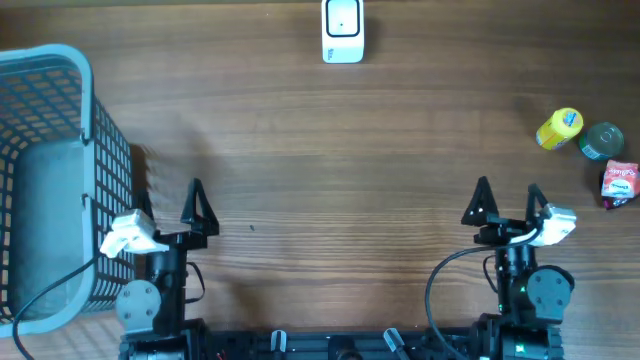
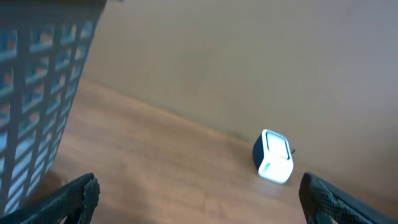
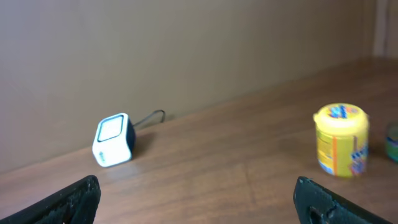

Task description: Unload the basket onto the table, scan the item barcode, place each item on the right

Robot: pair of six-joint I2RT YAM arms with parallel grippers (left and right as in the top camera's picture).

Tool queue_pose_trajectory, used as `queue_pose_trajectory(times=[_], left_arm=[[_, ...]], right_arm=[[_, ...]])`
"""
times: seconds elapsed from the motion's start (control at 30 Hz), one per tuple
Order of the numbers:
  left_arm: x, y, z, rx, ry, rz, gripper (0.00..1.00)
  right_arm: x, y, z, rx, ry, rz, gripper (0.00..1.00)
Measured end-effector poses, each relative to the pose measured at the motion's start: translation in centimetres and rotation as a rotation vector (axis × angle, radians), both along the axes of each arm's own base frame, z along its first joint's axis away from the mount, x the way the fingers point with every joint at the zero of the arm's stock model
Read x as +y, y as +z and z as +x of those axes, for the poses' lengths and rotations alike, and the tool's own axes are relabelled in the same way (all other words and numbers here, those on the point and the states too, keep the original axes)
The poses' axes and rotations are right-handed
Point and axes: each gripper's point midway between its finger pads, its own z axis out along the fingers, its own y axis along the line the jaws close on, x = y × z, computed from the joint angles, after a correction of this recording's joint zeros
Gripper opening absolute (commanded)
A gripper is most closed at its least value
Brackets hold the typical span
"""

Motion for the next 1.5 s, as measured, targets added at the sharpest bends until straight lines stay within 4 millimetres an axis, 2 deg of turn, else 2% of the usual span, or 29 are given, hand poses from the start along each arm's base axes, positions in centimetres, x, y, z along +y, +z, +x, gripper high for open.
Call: queue_pose_trajectory(times=[0.17, 0.27, 0.33, 0.73, 0.8, 0.93, 1.07, 1.5], left_arm=[[0.0, -1.6, 0.0, 0.064, 0.0, -0.008, 1.0], [0.0, -4.1, -0.2, 0.165, 0.0, -0.021, 1.0], [0.0, -5.0, -0.4, 0.202, 0.0, -0.025, 1.0], [0.0, -5.0, -0.4, 0.203, 0.0, -0.025, 1.0], [0.4, -5.0, -0.4, 0.202, 0.027, -0.008, 1.0], [1.1, -3.4, 0.1, 0.105, 0.065, 0.013, 1.0], [0.5, -4.3, 0.4, 0.107, 0.041, 0.038, 1.0], [0.5, -4.1, 0.4, 0.105, 0.043, 0.092, 1.0]], right_arm=[[-0.4, 0.0, 0.0, 0.0, -0.022, 0.002, 1.0], [-0.5, 0.0, 0.0, 0.001, -0.029, 0.003, 1.0], [-0.5, 0.0, 0.0, 0.001, -0.029, 0.003, 1.0], [-0.5, 0.0, 0.0, 0.001, -0.029, 0.003, 1.0], [-0.5, 0.0, 0.0, 0.001, -0.029, 0.003, 1.0], [-0.5, 0.0, 0.0, 0.001, -0.029, 0.003, 1.0], [-0.5, 0.0, 0.0, 0.002, -0.03, 0.003, 1.0], [-0.5, 0.0, 0.0, 0.001, -0.03, 0.003, 1.0]])
